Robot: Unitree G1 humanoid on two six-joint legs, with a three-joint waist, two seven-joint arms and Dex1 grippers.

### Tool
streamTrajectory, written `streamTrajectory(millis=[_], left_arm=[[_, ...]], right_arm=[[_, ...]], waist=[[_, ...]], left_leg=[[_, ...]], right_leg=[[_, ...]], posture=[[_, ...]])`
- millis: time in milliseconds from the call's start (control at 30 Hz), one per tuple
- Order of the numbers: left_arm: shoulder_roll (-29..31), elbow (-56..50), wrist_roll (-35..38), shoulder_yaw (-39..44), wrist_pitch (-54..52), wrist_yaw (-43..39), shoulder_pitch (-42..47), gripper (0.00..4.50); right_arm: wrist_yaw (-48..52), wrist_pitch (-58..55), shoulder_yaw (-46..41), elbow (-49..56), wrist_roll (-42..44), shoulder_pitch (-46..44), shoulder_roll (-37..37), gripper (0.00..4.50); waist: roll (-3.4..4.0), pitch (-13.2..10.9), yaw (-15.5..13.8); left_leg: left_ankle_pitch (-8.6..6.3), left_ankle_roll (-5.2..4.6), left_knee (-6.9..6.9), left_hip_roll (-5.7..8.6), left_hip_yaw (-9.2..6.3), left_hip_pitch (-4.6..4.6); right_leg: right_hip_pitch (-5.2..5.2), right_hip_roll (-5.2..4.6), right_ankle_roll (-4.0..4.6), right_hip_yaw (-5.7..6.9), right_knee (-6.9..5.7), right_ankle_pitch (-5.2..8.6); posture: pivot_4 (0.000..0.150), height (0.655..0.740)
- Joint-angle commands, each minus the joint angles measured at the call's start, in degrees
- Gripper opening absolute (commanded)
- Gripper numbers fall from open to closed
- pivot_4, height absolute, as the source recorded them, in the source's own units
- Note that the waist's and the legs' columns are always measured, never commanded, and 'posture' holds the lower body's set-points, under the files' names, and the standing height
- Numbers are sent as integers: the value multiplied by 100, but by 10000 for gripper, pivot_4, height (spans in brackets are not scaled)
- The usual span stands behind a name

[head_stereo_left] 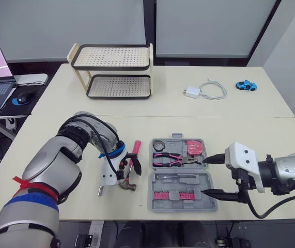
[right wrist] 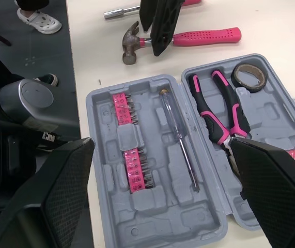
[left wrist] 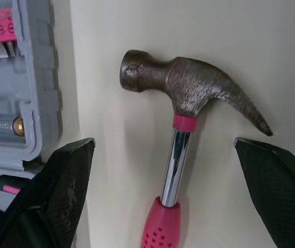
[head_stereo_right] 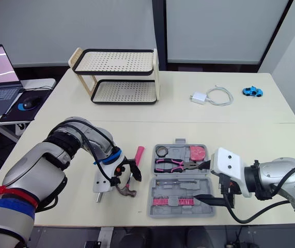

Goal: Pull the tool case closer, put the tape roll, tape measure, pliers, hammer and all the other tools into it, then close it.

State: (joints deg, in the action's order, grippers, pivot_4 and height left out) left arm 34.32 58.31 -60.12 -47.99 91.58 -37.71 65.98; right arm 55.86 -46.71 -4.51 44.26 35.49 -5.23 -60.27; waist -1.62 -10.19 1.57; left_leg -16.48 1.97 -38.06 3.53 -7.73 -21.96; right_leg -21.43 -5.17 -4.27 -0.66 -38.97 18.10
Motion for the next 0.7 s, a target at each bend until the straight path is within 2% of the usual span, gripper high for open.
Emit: streamTrajectory(millis=[33,633,667,700], left_arm=[[-8,-99,-275,-154,22,360,161,45000],[-34,-172,-905,-757,-12,1266,309,45000],[-37,-174,-933,-787,-16,1292,316,40830],[-43,-176,-962,-815,-21,1319,322,38736]], right_arm=[[-34,8,-190,182,117,9,-75,44562],[-123,-5,-254,224,227,68,-122,44562],[-129,-3,-255,227,231,71,-125,45000],[-133,-2,-258,228,235,74,-127,45000]], waist=[[0,0,-1],[-1,2,-1],[-1,2,-1],[-1,2,0]], left_leg=[[0,0,0,0,0,0],[1,1,-1,1,2,1],[0,1,-1,1,2,2],[0,1,-1,3,3,2]], right_leg=[[0,0,0,0,0,0],[1,0,0,-1,-2,0],[1,0,0,-1,-2,0],[1,0,0,-1,-2,0]], posture=[[1500,7400],[1500,7400],[1500,7400],[1500,7400]])
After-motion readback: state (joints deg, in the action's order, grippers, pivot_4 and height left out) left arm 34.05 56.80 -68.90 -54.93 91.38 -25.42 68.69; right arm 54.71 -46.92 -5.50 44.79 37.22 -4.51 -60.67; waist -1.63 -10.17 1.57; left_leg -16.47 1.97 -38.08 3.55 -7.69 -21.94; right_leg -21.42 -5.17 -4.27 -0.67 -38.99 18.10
